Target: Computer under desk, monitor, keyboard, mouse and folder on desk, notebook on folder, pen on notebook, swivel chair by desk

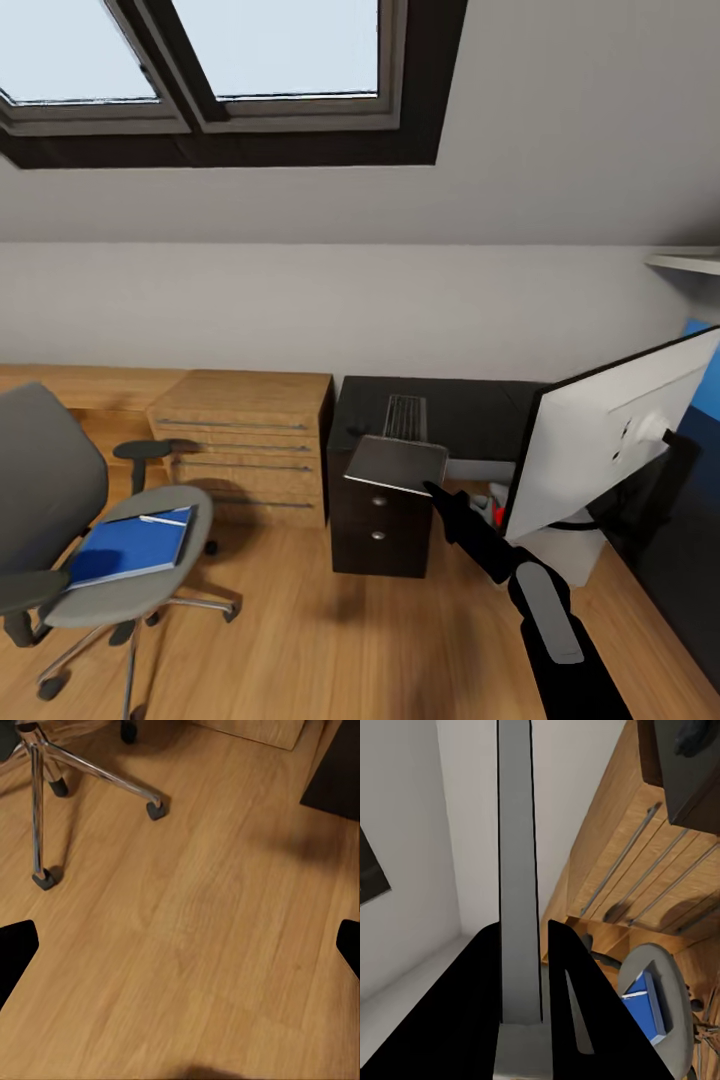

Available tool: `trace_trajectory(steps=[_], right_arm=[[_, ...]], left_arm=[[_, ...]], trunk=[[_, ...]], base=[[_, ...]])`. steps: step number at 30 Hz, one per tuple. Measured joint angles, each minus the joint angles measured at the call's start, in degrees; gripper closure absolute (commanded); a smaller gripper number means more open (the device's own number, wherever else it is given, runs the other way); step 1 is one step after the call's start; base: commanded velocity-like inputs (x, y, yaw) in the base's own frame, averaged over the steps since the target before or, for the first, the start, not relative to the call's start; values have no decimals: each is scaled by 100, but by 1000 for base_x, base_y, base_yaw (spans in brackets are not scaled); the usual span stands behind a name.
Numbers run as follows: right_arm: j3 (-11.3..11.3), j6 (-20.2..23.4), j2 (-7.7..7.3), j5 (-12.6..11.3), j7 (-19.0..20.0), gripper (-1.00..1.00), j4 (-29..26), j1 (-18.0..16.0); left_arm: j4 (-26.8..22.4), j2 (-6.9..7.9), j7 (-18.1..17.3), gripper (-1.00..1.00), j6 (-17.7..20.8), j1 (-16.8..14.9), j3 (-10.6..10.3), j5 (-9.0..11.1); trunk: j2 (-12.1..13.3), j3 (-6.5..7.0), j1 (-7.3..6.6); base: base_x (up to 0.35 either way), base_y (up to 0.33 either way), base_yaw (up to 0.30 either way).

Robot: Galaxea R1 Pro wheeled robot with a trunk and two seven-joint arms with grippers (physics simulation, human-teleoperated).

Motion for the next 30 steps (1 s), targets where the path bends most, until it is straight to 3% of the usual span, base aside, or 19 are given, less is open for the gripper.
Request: trace_trajectory(steps=[9,30], right_arm=[[127,-5,-5,-18,13,100,15,-3],[129,36,-52,-13,38,100,16,-3]], left_arm=[[-1,1,5,-100,0,0,4,-2],[-2,-5,5,-100,6,0,-3,-3]], trunk=[[0,0,0],[0,0,-1]], base=[[142,69,0],[267,218,0]])
